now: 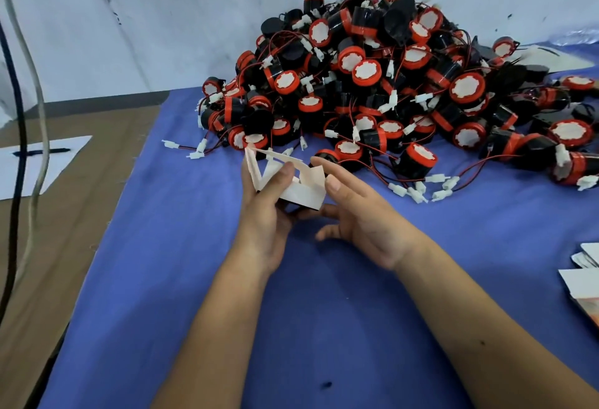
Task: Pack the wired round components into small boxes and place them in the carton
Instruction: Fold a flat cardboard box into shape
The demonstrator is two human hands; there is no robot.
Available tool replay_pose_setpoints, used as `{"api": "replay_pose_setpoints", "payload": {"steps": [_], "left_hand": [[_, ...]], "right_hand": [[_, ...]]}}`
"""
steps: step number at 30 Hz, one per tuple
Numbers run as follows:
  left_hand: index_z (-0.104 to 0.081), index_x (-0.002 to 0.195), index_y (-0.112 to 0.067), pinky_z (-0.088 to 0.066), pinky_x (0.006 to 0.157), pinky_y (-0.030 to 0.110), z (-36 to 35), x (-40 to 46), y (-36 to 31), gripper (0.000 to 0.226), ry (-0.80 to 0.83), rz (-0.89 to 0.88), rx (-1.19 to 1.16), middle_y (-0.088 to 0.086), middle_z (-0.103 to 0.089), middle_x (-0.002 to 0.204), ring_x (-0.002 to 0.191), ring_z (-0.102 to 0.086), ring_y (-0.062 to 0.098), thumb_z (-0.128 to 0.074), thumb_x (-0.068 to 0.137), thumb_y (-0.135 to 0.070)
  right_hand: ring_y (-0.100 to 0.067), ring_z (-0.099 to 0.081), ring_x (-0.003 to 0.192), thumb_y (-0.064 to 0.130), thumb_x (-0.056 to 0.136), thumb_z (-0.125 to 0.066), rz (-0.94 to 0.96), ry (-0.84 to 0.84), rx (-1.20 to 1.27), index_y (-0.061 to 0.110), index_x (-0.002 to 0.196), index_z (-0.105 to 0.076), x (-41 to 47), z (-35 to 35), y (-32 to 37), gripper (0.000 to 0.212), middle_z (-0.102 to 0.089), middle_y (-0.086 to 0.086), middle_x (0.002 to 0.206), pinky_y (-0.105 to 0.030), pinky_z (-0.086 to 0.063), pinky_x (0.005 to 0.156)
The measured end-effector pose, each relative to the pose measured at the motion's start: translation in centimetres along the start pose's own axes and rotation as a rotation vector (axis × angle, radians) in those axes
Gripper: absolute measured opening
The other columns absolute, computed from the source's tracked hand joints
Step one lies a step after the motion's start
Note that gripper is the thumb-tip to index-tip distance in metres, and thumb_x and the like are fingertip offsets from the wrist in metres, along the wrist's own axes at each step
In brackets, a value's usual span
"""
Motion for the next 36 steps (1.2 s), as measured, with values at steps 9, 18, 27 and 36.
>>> {"api": "replay_pose_setpoints", "payload": {"steps": [9,18,27,36], "left_hand": [[-0.048,0.133,-0.014,-0.047,0.056,0.027,-1.0,-0.5,1.2,0.062,0.041,0.021,0.052,0.001,-0.065,0.094,0.077,-0.062,0.014,-0.075,0.083,-0.037],[-0.038,0.152,-0.027,-0.058,0.078,0.028,0.4,0.0,0.6,0.085,0.048,-0.046,0.249,-0.008,-0.071,0.123,0.108,-0.072,0.013,-0.08,0.079,-0.029],[-0.023,0.159,-0.047,-0.059,0.094,0.031,-1.3,-0.9,0.0,0.104,0.243,-0.183,0.478,-0.018,-0.061,0.141,0.124,-0.066,0.01,-0.085,0.077,-0.031],[-0.028,0.158,-0.041,-0.06,0.094,0.035,0.0,-0.5,-0.7,0.105,0.109,-0.193,0.295,-0.001,-0.064,0.139,0.122,-0.067,0.017,-0.086,0.071,-0.031]], "right_hand": [[-0.029,-0.068,0.084,0.052,0.081,-0.069,0.059,0.023,0.025,0.035,0.15,-0.047,0.1,0.1,0.1,0.074,-0.068,-0.004,0.124,-0.029,-0.049,0.049],[-0.028,-0.069,0.11,0.042,0.088,-0.054,0.101,-0.007,-0.236,0.045,0.147,-0.048,0.0,0.3,0.0,0.06,-0.056,-0.001,0.138,-0.046,-0.062,0.063],[-0.033,-0.07,0.086,0.039,0.094,-0.07,0.514,-0.315,-0.512,0.009,0.102,-0.07,-1.3,0.8,3.6,0.031,-0.072,-0.012,0.092,-0.056,-0.056,0.069],[-0.02,-0.062,0.052,0.022,0.098,-0.07,0.61,-0.374,-0.629,0.01,0.085,-0.066,-1.9,0.9,4.2,0.018,-0.06,0.001,0.062,-0.031,-0.049,0.044]]}}
Point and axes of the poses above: each hand's wrist, its own x-axis towards the middle knuckle, its own z-axis out of the back of the hand, y = z × x, the point moved 7 cm from there along x, towards the middle knuckle
